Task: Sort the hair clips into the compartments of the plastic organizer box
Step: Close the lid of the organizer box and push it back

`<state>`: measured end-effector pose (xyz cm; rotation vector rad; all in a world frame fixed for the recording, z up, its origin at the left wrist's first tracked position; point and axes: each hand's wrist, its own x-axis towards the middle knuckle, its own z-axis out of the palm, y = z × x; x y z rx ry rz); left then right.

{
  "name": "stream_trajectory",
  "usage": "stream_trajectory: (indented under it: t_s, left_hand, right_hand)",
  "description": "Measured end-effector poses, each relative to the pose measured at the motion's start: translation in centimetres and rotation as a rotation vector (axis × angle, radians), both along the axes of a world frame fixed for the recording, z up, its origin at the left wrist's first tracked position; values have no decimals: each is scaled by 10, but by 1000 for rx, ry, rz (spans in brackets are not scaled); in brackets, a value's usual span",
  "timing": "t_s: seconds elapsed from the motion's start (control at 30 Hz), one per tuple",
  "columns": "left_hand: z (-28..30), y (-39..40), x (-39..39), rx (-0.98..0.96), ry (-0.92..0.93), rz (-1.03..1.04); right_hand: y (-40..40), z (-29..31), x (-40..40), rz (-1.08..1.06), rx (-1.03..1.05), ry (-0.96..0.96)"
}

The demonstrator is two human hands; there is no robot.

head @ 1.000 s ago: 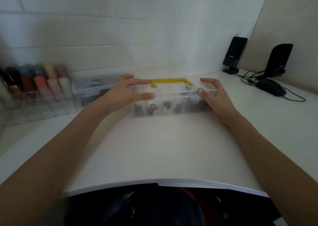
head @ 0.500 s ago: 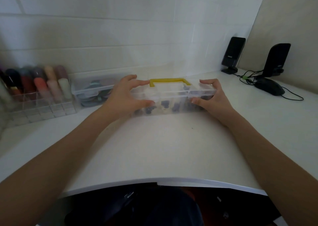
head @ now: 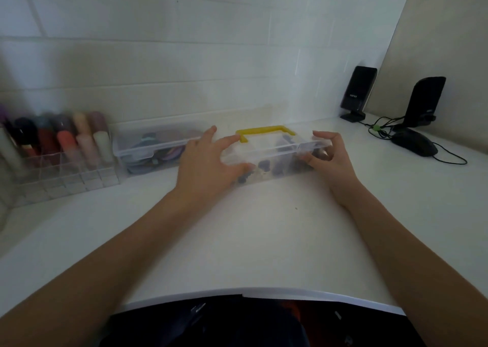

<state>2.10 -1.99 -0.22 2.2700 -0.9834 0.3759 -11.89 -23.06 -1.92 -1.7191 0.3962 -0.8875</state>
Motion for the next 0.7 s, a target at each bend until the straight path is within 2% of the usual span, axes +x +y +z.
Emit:
stream_trajectory:
  t_s: [0.07,0.13,0.27,0.47,0.57,0.7]
  left_hand:
    - [-3,-4,-14,81,-172,114]
    - [1,-10,-21,78,-283,99]
    - [9,-18,-11,262,-248,65]
    - [22,-44,7,377,-416,15]
    - [22,-62,11,430,-304,32]
    - [17,-77,29,373,-252,-26]
  right_hand:
    - [1,3,2,-74,88,-45]
    - [0,4,8,-176,162,-96]
    - [-4,1,30,-308,106,-50]
    - [-21,7,79,-422,96,-30]
    - [-32,5,93,-497,86,-70]
    - [-45,2,102,-613,84,-119]
